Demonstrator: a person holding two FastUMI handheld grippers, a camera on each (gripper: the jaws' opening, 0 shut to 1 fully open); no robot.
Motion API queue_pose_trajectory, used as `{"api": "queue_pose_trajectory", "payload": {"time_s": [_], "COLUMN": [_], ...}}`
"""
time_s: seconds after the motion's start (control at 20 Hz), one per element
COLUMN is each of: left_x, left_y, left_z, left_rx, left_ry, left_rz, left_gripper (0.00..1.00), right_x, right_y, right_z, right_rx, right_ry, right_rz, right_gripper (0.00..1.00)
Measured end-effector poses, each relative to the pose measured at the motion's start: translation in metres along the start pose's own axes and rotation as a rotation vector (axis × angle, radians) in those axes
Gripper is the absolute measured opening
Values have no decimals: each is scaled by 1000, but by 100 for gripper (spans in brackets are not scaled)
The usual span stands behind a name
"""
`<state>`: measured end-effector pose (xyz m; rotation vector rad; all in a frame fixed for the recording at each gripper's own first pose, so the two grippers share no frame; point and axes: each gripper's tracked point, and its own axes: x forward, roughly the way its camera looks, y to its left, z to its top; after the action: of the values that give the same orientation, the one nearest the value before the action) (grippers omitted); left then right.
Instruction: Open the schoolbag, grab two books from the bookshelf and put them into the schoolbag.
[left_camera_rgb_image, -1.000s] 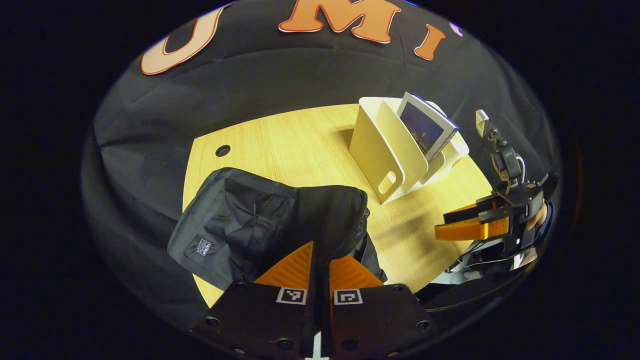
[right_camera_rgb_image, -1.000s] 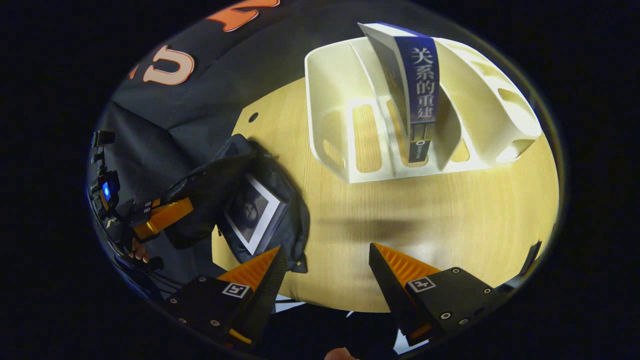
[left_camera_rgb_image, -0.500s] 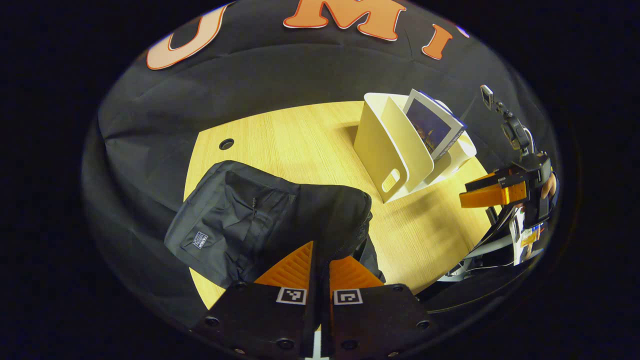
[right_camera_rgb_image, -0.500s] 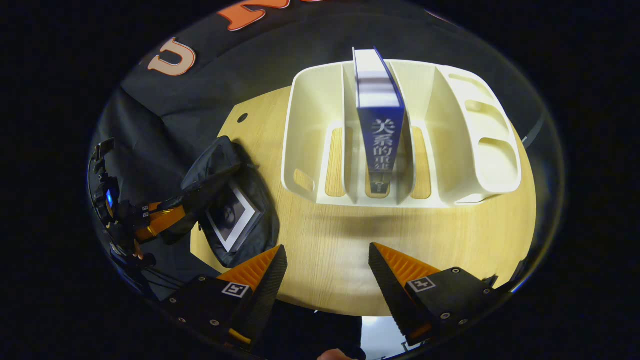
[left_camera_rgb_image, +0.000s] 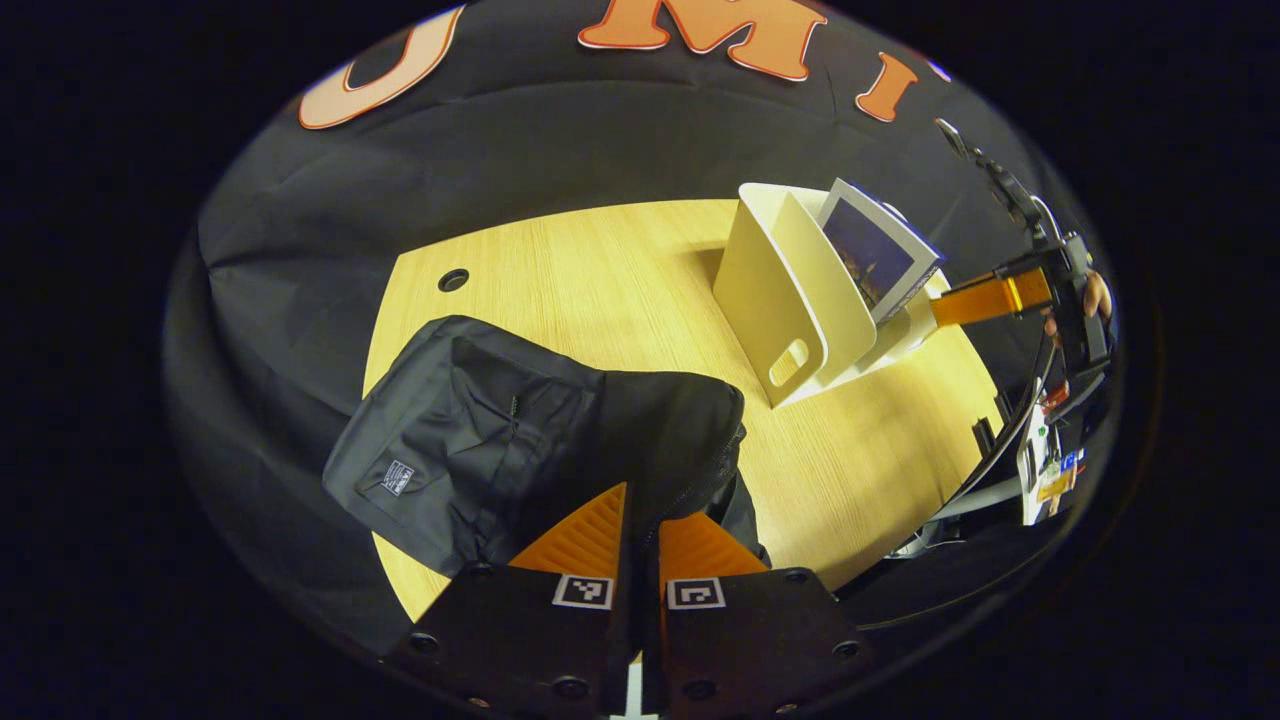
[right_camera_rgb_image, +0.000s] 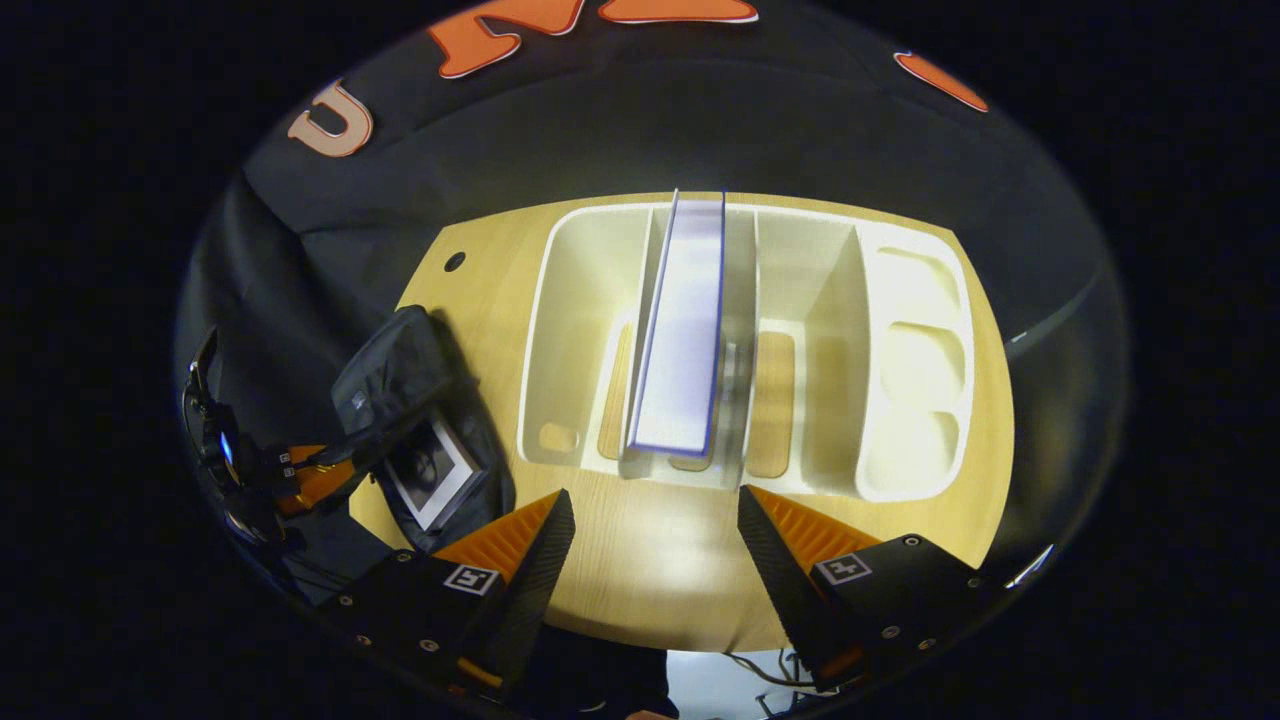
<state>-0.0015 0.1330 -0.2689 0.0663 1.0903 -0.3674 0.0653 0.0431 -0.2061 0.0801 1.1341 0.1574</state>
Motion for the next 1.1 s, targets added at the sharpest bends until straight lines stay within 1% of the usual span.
{"api": "queue_pose_trajectory", "payload": {"time_s": [0.1, 0.3, 0.5, 0.65, 0.7, 0.75, 0.85, 0.9, 1.0, 1.1], "left_x": [0, 3, 5, 7, 7, 8, 7, 7, 7, 8], "left_y": [1, 2, 2, 3, 4, 4, 4, 5, 5, 6], "left_z": [1, 1, 3, 3, 3, 4, 5, 5, 4, 5], "left_rx": [15, 14, 14, 4, 1, 1, 4, 6, 9, 16], "left_ry": [6, 14, 23, 27, 28, 29, 30, 30, 32, 31], "left_rz": [3, 3, 4, 2, 2, 1, -1, -3, -9, -17], "left_gripper": [6, 6, 6, 6, 6, 6, 6, 6, 6, 6], "right_x": [0, 7, 25, 37, 41, 45, 49, 51, 49, 40], "right_y": [-5, -14, -19, -18, -16, -17, -23, -21, -22, -21], "right_z": [16, 50, 70, 79, 79, 79, 80, 77, 75, 73], "right_rx": [-5, -13, -21, -14, 4, 16, 11, 17, 36, 46], "right_ry": [7, 21, 58, 92, 106, 117, 128, 138, 148, 164], "right_rz": [-9, -32, -56, -75, -79, -96, -124, -136, -159, -170], "right_gripper": [99, 98, 91, 82, 77, 76, 65, 57, 43, 39]}}
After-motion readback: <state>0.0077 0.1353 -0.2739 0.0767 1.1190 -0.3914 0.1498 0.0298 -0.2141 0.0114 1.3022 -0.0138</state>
